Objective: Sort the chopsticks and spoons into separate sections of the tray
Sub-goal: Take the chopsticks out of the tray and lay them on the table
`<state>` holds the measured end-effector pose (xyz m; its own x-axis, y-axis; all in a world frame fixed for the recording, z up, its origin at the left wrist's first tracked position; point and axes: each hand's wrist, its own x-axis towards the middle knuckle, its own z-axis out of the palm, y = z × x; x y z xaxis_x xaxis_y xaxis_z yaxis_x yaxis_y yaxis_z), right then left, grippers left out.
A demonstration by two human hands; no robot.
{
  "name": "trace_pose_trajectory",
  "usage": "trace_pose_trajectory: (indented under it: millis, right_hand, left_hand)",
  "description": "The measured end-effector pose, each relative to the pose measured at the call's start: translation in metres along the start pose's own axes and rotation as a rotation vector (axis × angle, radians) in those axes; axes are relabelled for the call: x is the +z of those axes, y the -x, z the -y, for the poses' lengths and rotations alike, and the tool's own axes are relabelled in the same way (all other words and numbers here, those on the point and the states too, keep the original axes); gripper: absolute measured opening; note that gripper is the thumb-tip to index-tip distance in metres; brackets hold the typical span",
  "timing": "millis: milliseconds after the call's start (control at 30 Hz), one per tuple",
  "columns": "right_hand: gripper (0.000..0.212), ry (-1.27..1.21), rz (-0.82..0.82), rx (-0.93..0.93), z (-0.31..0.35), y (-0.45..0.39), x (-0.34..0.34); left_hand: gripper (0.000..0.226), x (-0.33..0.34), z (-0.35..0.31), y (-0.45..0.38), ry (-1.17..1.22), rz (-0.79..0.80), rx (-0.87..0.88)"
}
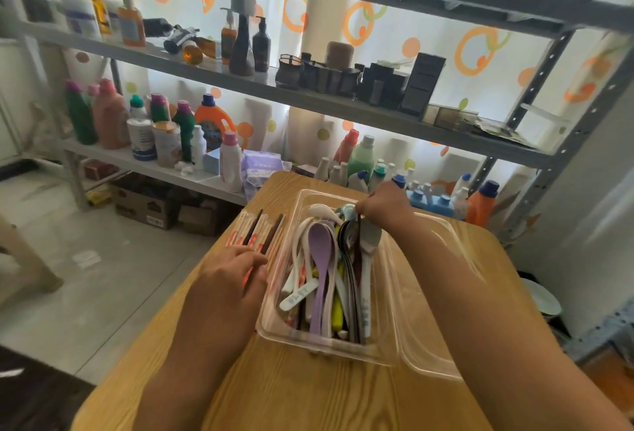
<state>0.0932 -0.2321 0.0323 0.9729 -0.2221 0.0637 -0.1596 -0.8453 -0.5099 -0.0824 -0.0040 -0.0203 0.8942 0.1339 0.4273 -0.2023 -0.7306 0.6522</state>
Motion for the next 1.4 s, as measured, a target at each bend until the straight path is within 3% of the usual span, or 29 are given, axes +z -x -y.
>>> trace_pose_trajectory:
  millis: [200, 433, 667, 867, 1233, 1400]
  right_hand:
    - [0.018, -0.058, 0.053, 0.072, 0.004, 0.005, -0.012]
    - [0.027, 0.064, 0.191, -0.001, 0.007, 0.022, -0.037]
    - [0.021, -0.328, -0.096, -0.187, 0.017, 0.043, -0.061]
    - [0.018, -0.521, -0.157, -0.308, 0.045, 0.075, -0.085]
    - [0.027, -0.972, -0.111, -0.178, 0.046, 0.13, -0.058]
    - [0.02, -0.766, -0.012, -0.194, 0.041, 0.137, -0.031]
  left_hand:
    - [0.015, -0.002, -0.029, 0.002, 0.298, 0.054, -0.012]
    - [0.016, -0.005, -0.048, -0.004, 0.429, 0.196, -0.058]
    - [0.017, 0.004, -0.068, -0.008, 0.455, 0.248, -0.074]
    - [0.018, 0.0, -0.093, -0.001, 0.521, 0.278, -0.079]
    - [0.017, -0.019, -0.074, 0.021, 0.416, 0.147, -0.114]
    - [0.022, -0.028, -0.047, 0.013, 0.305, 0.047, -0.219]
